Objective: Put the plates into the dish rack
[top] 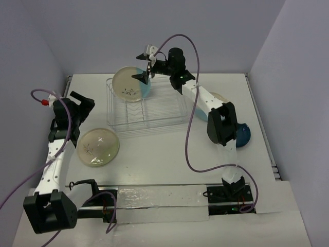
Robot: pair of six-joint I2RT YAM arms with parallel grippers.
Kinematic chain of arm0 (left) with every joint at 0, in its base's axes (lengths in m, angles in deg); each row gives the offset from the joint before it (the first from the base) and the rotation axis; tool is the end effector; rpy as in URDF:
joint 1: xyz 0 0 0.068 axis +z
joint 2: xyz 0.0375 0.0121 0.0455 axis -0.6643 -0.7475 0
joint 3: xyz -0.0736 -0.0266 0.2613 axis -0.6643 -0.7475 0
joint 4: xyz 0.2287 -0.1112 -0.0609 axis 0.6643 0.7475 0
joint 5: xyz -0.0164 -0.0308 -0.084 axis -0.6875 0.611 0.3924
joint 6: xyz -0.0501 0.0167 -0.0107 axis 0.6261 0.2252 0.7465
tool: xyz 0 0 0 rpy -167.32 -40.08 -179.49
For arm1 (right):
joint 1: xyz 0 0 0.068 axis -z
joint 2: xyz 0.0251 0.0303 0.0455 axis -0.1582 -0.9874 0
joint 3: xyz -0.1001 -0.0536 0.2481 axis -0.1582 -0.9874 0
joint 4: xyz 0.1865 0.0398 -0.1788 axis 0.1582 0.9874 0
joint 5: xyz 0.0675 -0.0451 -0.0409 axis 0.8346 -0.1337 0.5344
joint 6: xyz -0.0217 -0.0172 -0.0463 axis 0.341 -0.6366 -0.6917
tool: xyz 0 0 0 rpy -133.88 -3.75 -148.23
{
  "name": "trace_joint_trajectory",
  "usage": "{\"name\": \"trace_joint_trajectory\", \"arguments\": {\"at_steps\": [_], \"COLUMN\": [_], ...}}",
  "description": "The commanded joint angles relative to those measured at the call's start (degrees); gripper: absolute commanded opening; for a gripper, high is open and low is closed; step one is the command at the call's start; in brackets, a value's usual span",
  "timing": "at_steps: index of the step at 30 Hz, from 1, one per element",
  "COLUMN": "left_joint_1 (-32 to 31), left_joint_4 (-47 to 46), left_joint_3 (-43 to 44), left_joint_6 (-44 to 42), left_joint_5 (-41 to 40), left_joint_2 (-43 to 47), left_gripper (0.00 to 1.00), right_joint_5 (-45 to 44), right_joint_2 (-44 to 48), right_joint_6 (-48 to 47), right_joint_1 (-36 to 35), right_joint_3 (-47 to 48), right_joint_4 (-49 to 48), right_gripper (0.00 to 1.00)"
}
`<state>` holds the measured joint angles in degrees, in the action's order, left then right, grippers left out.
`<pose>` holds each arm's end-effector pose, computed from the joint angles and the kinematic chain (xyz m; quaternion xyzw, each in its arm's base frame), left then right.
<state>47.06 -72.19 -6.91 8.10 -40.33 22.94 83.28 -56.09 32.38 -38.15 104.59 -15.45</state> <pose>0.2339 0.0252 0.3026 -0.3935 0.7449 -0.1608 0.5142 0.4455 0.2779 0.3522 -0.5316 0.4256 0.3222 0.6576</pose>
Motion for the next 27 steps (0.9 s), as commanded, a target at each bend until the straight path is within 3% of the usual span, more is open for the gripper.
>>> {"name": "trace_joint_trajectory", "arguments": {"at_steps": [1, 6, 13, 20, 27], "left_joint_1": [0.46, 0.55, 1.13, 5.49, 13.87], "left_joint_4": [8.05, 17.07, 24.06, 19.8, 17.27], "left_joint_3": [-4.6, -9.83, -14.76, -19.83, -22.58], "left_joint_6": [3.21, 10.72, 16.85, 16.17, 15.27], "left_joint_5": [-6.94, -12.18, -16.4, -9.85, -2.97], "left_joint_2": [6.04, 11.04, 15.18, 14.08, 6.95], "left_gripper": [0.99, 0.99, 0.99, 0.99, 0.99], "right_joint_5": [-9.66, -22.61, -39.94, -59.28, -59.12], "right_joint_2": [9.93, 20.09, 28.3, 33.93, 31.05], "right_joint_6": [7.93, 18.72, 30.93, 34.35, 40.29], "right_joint_1": [-2.08, -6.51, -15.69, -25.31, -28.48], "right_joint_3": [-2.07, -15.72, -23.9, -37.02, -40.92], "right_joint_4": [3.92, 2.47, 11.44, 11.7, 11.99], "right_gripper": [1.0, 1.0, 1.0, 1.0, 1.0]}}
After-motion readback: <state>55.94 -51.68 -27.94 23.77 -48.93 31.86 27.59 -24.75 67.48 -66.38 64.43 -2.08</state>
